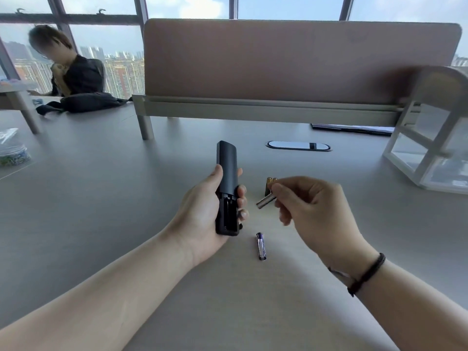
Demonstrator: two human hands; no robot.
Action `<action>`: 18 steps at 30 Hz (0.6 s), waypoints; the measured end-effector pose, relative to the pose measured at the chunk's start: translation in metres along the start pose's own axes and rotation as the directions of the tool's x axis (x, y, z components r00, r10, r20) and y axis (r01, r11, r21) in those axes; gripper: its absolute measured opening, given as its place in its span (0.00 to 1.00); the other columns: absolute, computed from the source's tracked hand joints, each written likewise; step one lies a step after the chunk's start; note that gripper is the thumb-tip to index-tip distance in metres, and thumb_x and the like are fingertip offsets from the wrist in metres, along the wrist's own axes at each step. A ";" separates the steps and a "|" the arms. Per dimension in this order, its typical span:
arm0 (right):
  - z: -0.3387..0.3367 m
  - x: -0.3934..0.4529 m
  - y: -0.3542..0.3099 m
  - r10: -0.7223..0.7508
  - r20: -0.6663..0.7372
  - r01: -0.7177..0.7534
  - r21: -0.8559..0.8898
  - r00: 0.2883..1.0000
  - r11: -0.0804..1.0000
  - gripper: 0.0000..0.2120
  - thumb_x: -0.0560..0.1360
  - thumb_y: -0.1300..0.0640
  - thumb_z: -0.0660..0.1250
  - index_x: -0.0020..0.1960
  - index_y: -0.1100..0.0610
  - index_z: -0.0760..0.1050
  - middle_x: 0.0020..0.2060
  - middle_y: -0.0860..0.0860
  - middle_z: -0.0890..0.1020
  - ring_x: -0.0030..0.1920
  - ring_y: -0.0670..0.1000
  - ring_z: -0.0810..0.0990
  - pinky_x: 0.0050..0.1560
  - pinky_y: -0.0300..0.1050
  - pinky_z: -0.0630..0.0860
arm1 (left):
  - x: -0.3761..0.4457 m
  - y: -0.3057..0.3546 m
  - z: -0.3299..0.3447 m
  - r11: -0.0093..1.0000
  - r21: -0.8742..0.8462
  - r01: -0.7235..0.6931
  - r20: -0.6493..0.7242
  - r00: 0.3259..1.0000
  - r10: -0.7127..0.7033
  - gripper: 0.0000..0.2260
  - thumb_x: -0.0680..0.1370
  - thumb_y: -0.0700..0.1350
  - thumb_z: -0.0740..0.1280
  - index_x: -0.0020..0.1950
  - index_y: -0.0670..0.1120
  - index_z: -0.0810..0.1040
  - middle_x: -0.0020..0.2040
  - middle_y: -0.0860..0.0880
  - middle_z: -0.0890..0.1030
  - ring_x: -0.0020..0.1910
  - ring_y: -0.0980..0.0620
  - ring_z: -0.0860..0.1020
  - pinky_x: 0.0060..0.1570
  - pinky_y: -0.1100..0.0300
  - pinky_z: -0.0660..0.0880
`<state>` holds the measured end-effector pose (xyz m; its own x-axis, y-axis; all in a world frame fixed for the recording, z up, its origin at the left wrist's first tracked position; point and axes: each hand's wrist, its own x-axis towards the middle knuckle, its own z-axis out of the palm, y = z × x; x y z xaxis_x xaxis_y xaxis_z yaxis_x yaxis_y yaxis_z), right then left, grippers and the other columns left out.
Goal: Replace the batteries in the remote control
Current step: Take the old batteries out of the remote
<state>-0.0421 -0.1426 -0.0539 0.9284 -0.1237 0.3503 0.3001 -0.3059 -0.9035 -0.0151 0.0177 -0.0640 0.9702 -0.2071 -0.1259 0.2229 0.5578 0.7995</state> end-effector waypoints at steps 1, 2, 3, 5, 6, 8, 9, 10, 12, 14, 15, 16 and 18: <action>-0.002 0.003 0.002 0.058 0.004 -0.058 -0.034 0.998 0.998 0.08 0.76 0.60 0.69 0.40 0.56 0.84 0.24 0.48 0.77 0.22 0.46 0.70 0.25 0.36 0.68 | 0.001 0.000 -0.002 1.000 0.002 -0.007 -0.007 1.000 0.007 0.20 0.83 0.56 0.57 0.65 0.44 0.77 0.36 0.47 0.75 0.33 0.50 0.70 0.35 0.56 0.66; -0.004 0.005 0.003 0.115 0.031 -0.113 -0.083 0.993 0.990 0.09 0.77 0.59 0.69 0.40 0.54 0.85 0.25 0.49 0.76 0.23 0.48 0.69 0.25 0.37 0.65 | 0.001 0.001 -0.003 1.000 0.005 -0.015 -0.014 1.000 0.015 0.20 0.83 0.56 0.57 0.64 0.44 0.77 0.36 0.47 0.75 0.33 0.51 0.70 0.35 0.56 0.65; -0.004 0.006 0.004 0.170 0.074 -0.159 -0.140 0.983 0.977 0.10 0.76 0.60 0.68 0.39 0.54 0.85 0.25 0.49 0.76 0.24 0.49 0.68 0.26 0.38 0.64 | 0.001 0.001 -0.005 1.000 0.009 -0.022 -0.022 1.000 0.022 0.19 0.83 0.56 0.57 0.64 0.44 0.77 0.36 0.47 0.76 0.32 0.51 0.70 0.35 0.56 0.65; -0.004 0.005 0.004 0.259 0.171 -0.208 -0.272 0.951 0.940 0.11 0.75 0.60 0.67 0.37 0.53 0.85 0.26 0.49 0.77 0.25 0.50 0.69 0.24 0.36 0.64 | 0.003 0.002 -0.007 0.999 0.010 -0.032 -0.030 0.999 0.032 0.19 0.83 0.55 0.56 0.63 0.45 0.77 0.36 0.47 0.76 0.32 0.51 0.70 0.35 0.56 0.65; -0.004 0.004 0.003 0.286 0.199 -0.208 -0.338 0.937 0.918 0.11 0.74 0.59 0.68 0.36 0.54 0.85 0.24 0.48 0.76 0.24 0.48 0.68 0.22 0.35 0.63 | 0.003 0.002 -0.008 0.999 0.003 -0.036 -0.031 0.999 0.036 0.18 0.83 0.55 0.56 0.62 0.45 0.77 0.36 0.47 0.76 0.32 0.51 0.70 0.35 0.56 0.66; -0.005 0.003 0.002 0.303 0.222 -0.186 -0.428 0.927 0.884 0.10 0.72 0.58 0.69 0.34 0.56 0.85 0.17 0.45 0.70 0.18 0.44 0.64 0.18 0.32 0.60 | 0.005 0.003 -0.009 0.999 -0.012 -0.045 -0.024 0.999 0.044 0.18 0.83 0.55 0.56 0.61 0.44 0.77 0.36 0.46 0.76 0.32 0.50 0.70 0.34 0.56 0.66; -0.006 0.004 0.003 0.305 0.231 -0.175 -0.453 0.924 0.874 0.10 0.72 0.58 0.69 0.34 0.57 0.84 0.14 0.45 0.67 0.16 0.44 0.63 0.17 0.31 0.59 | 0.006 0.003 -0.010 0.999 -0.013 -0.049 -0.021 0.999 0.049 0.18 0.83 0.55 0.56 0.61 0.44 0.76 0.35 0.46 0.76 0.32 0.50 0.70 0.34 0.56 0.66; -0.007 0.003 0.003 0.303 0.242 -0.160 -0.472 0.922 0.867 0.09 0.72 0.57 0.69 0.35 0.58 0.84 0.14 0.45 0.67 0.16 0.44 0.63 0.17 0.31 0.59 | 0.007 0.003 -0.011 0.999 -0.010 -0.053 -0.018 0.998 0.053 0.18 0.83 0.55 0.56 0.61 0.44 0.76 0.35 0.46 0.76 0.32 0.50 0.70 0.33 0.56 0.66; -0.006 0.002 0.004 0.279 0.266 -0.116 -0.499 0.923 0.859 0.09 0.72 0.56 0.69 0.36 0.58 0.84 0.18 0.45 0.71 0.17 0.42 0.66 0.19 0.29 0.62 | 0.007 0.003 -0.012 0.998 0.004 -0.058 -0.015 0.998 0.058 0.18 0.83 0.54 0.56 0.62 0.44 0.76 0.35 0.46 0.76 0.32 0.50 0.70 0.32 0.56 0.67; -0.005 0.001 0.006 0.251 0.283 -0.072 -0.519 0.926 0.852 0.09 0.72 0.57 0.68 0.37 0.57 0.83 0.23 0.45 0.75 0.20 0.40 0.69 0.21 0.27 0.64 | 0.007 0.003 -0.012 0.998 0.022 -0.061 -0.016 0.998 0.061 0.18 0.83 0.54 0.56 0.61 0.44 0.77 0.35 0.46 0.76 0.32 0.50 0.70 0.31 0.56 0.67; -0.004 0.001 0.007 0.241 0.288 -0.058 -0.524 0.927 0.850 0.08 0.72 0.57 0.67 0.37 0.56 0.83 0.23 0.45 0.76 0.20 0.39 0.70 0.22 0.27 0.65 | 0.007 0.003 -0.012 0.998 0.029 -0.063 -0.015 0.998 0.063 0.18 0.83 0.54 0.56 0.61 0.44 0.77 0.35 0.46 0.76 0.32 0.50 0.70 0.31 0.56 0.67; -0.004 0.000 0.007 0.236 0.290 -0.051 -0.527 0.928 0.848 0.08 0.72 0.56 0.67 0.37 0.56 0.84 0.24 0.46 0.77 0.21 0.39 0.70 0.22 0.27 0.65 | 0.008 0.004 -0.012 0.997 0.036 -0.066 -0.016 0.998 0.066 0.18 0.83 0.54 0.55 0.61 0.44 0.77 0.35 0.46 0.76 0.32 0.50 0.70 0.31 0.57 0.67; -0.004 0.001 0.008 0.233 0.287 -0.051 -0.524 0.929 0.850 0.09 0.73 0.56 0.67 0.38 0.55 0.84 0.25 0.46 0.78 0.21 0.39 0.70 0.23 0.28 0.66 | 0.008 0.005 -0.011 0.995 0.059 -0.079 -0.022 0.996 0.081 0.18 0.83 0.54 0.55 0.61 0.44 0.77 0.35 0.46 0.75 0.31 0.50 0.70 0.31 0.57 0.66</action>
<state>-0.0398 -0.1492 -0.0595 0.9954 0.0850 0.0440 0.0929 -0.7486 -0.6564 -0.0047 0.0278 -0.0676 0.9869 -0.1436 -0.0738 0.1390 0.5238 0.8404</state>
